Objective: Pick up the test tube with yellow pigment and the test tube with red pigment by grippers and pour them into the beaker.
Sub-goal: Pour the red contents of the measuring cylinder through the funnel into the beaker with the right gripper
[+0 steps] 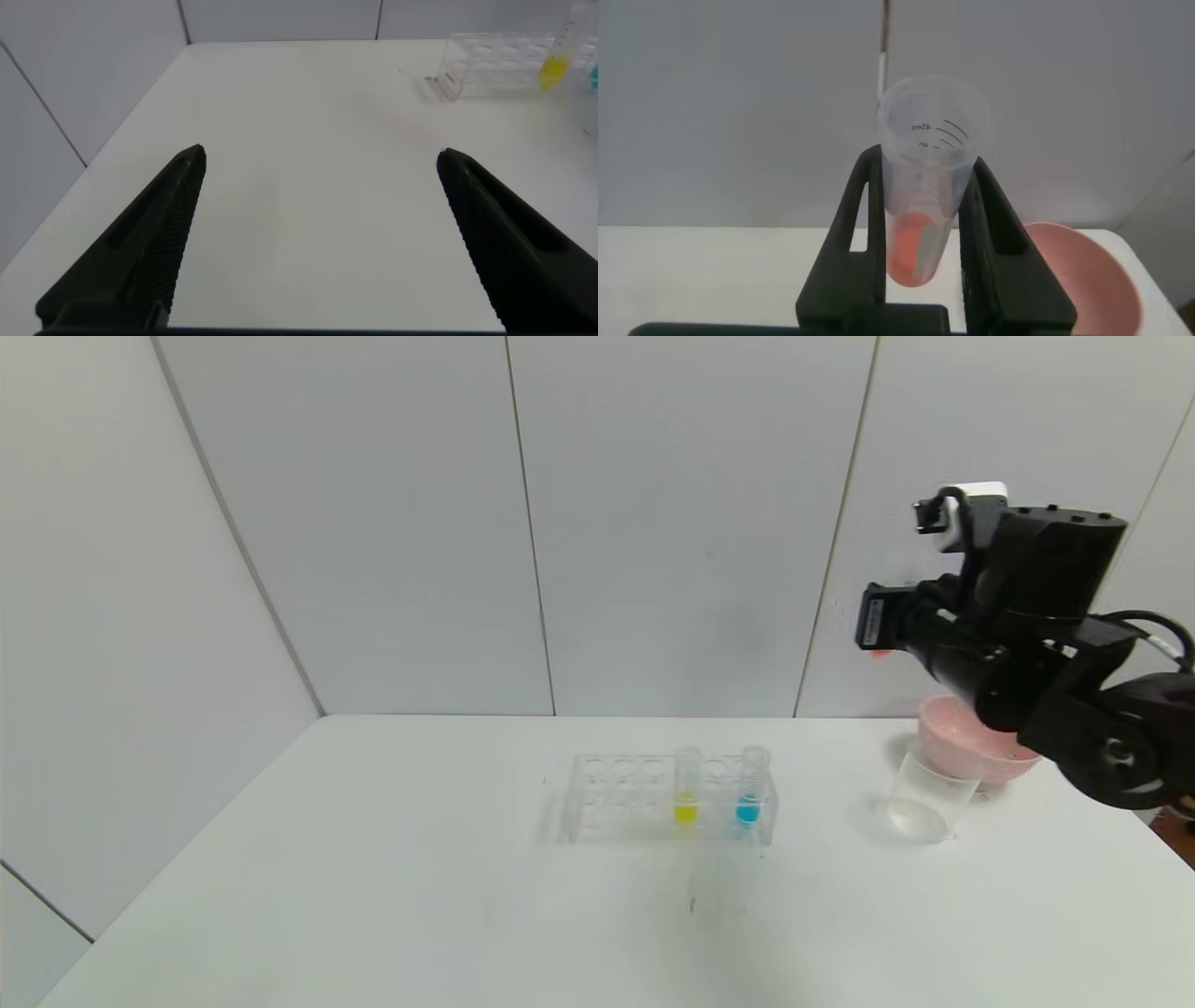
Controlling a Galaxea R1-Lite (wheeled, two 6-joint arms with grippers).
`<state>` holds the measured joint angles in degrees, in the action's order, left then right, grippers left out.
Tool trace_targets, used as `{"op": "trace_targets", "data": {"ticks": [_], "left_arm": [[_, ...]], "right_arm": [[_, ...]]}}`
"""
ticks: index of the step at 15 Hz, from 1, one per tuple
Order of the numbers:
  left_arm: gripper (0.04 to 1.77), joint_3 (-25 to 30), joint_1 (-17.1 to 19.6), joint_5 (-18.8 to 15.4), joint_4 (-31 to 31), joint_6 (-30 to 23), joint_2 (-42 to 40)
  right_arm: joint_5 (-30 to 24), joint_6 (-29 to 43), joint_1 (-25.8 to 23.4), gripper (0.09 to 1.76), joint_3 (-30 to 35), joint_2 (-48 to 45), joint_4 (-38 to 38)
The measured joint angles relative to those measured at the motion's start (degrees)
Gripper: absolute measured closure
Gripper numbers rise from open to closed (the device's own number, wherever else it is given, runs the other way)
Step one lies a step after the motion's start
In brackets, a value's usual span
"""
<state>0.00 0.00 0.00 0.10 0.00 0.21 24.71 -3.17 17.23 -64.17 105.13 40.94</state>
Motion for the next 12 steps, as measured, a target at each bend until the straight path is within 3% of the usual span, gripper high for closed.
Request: {"op": "trace_targets", "data": {"ticks": [3, 7, 10, 12], "left_arm": [[0.05, 0.0, 0.0, 0.0, 0.0, 0.0, 0.0], [0.05, 0.0, 0.0, 0.0, 0.0, 0.0, -0.02], [0.05, 0.0, 0.0, 0.0, 0.0, -0.02, 0.0], [0.05, 0.0, 0.0, 0.0, -0.02, 0.0, 0.0]], "right_arm": [[-8.51, -4.79, -11.74, 1.34, 7.51, -2.9, 6.52], [-26.32, -10.22, -26.1, 1.34, 14.15, -4.19, 15.18], [-37.38, -14.56, -31.55, 1.34, 14.64, -3.06, 16.08], [-42.0, -18.59, -33.27, 1.34, 14.77, -1.35, 17.29]]}}
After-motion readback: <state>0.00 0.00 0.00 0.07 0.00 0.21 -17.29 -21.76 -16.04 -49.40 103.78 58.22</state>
